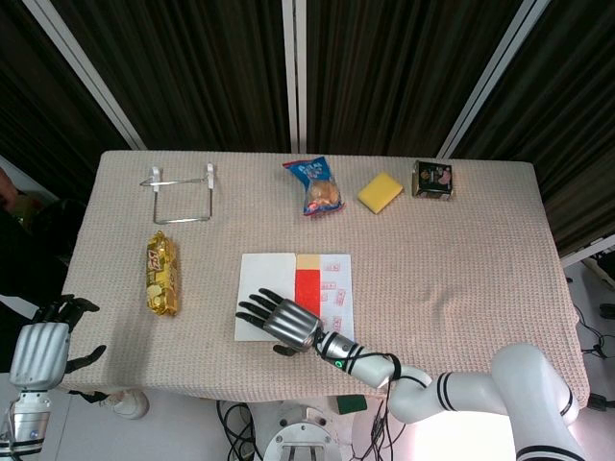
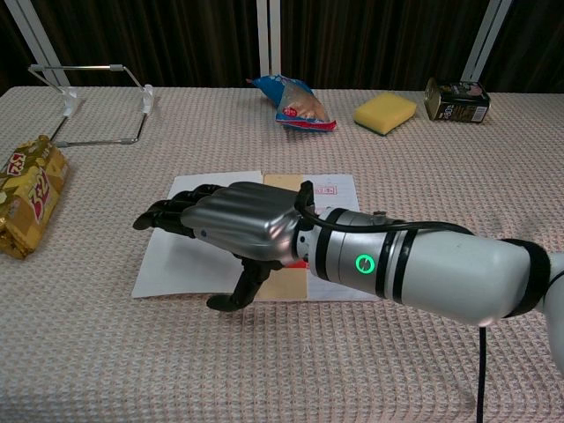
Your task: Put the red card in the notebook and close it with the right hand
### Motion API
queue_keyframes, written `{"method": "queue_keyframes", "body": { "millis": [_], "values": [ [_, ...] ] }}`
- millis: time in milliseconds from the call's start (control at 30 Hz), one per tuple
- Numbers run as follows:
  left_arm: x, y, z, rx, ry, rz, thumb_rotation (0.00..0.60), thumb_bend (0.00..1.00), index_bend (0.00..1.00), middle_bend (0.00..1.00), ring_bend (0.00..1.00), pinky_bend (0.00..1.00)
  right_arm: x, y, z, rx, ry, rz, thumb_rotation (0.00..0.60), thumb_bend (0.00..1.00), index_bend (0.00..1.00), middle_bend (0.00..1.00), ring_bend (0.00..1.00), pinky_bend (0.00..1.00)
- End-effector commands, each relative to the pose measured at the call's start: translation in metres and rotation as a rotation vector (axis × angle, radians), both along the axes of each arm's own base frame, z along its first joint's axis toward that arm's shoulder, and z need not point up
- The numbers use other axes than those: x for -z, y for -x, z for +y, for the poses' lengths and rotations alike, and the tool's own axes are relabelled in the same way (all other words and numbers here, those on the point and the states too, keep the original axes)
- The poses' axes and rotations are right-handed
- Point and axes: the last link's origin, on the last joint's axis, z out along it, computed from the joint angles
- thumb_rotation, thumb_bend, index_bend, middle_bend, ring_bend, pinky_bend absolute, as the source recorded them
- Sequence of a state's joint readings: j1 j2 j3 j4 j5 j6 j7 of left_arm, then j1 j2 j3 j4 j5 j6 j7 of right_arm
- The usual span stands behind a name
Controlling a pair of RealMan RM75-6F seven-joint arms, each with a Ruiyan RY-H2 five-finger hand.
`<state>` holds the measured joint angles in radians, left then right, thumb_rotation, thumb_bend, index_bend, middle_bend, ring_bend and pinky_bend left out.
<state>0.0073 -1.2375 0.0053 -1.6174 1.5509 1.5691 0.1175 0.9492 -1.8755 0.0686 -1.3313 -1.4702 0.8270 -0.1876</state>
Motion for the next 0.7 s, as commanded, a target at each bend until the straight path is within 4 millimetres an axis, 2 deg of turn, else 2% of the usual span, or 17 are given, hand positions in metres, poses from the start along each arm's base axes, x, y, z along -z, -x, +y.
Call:
{"method": "queue_keyframes", "body": {
  "millis": [33, 267, 367, 500, 700],
  "values": [
    [0.000, 0.001, 0.000, -0.003, -0.001, -0.002, 0.600, 0.04, 0.37, 0.31, 0.21, 0.25, 0.008, -0.001, -0.001, -0.003, 0.007, 0.020, 0.600, 0.28, 0.00, 0.00, 0.00, 0.00],
    [0.002, 0.004, -0.003, -0.012, 0.002, -0.007, 0.600, 0.04, 0.37, 0.31, 0.21, 0.25, 0.022, 0.000, -0.004, -0.016, 0.046, 0.048, 0.600, 0.30, 0.00, 0.00, 0.00, 0.00],
    [0.001, 0.005, -0.004, -0.014, -0.003, -0.009, 0.600, 0.04, 0.37, 0.31, 0.21, 0.25, 0.025, 0.000, -0.004, -0.016, 0.058, 0.049, 0.600, 0.33, 0.00, 0.00, 0.00, 0.00],
    [0.000, 0.007, -0.006, -0.017, -0.007, -0.007, 0.600, 0.04, 0.37, 0.31, 0.21, 0.25, 0.023, 0.005, -0.004, -0.028, 0.095, 0.039, 0.600, 0.46, 0.00, 0.00, 0.00, 0.00],
    [0.001, 0.007, -0.007, -0.014, -0.006, -0.011, 0.600, 0.04, 0.37, 0.31, 0.21, 0.25, 0.017, 0.014, -0.002, -0.039, 0.129, 0.034, 0.600, 0.49, 0.00, 0.00, 0.00, 0.00]
  ]
}}
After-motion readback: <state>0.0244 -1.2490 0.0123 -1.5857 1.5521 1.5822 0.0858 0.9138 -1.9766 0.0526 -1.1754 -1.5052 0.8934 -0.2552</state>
